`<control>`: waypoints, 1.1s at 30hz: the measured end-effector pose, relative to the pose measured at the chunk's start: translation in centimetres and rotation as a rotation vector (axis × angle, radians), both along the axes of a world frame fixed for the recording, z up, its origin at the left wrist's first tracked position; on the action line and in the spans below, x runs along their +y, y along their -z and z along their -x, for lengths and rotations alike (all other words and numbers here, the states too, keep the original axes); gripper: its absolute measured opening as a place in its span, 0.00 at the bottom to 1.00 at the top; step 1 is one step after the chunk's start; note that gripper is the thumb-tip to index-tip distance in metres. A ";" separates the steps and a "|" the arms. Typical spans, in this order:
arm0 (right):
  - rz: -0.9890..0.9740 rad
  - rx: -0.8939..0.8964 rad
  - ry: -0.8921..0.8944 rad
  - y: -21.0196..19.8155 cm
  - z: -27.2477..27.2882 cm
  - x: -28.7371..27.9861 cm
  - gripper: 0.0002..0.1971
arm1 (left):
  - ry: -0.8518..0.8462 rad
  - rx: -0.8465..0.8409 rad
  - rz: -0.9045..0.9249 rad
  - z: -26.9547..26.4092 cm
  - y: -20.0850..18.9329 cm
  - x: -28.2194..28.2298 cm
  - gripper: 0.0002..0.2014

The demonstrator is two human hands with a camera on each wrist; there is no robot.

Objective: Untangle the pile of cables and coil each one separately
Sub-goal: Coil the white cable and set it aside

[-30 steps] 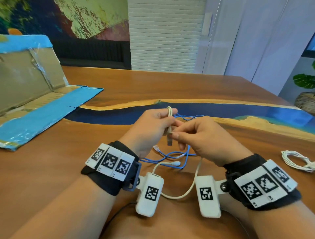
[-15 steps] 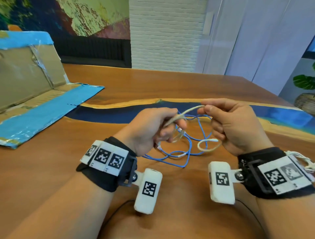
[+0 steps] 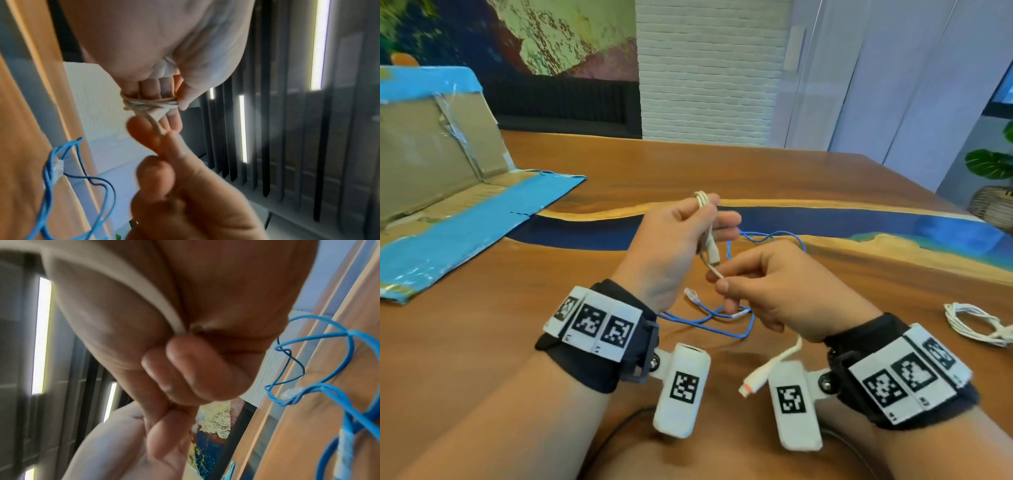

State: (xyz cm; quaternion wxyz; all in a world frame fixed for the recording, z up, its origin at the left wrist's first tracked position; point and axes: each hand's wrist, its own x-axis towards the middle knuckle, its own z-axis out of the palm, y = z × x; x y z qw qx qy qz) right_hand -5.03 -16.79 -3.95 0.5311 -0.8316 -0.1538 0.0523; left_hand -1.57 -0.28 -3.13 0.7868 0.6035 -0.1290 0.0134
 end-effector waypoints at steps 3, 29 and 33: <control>-0.096 -0.075 0.022 -0.7 0.0 -1.0 0.07 | -0.037 -0.078 -0.320 -0.1 0.4 0.1 0.12; -0.225 -0.358 0.199 -0.2 -1.5 -2.3 0.03 | 0.534 0.104 -0.052 1.8 -0.3 -0.1 0.22; -0.185 -0.359 0.194 0.1 -1.6 -1.8 0.03 | 0.483 0.130 0.020 1.8 -0.1 -0.6 0.24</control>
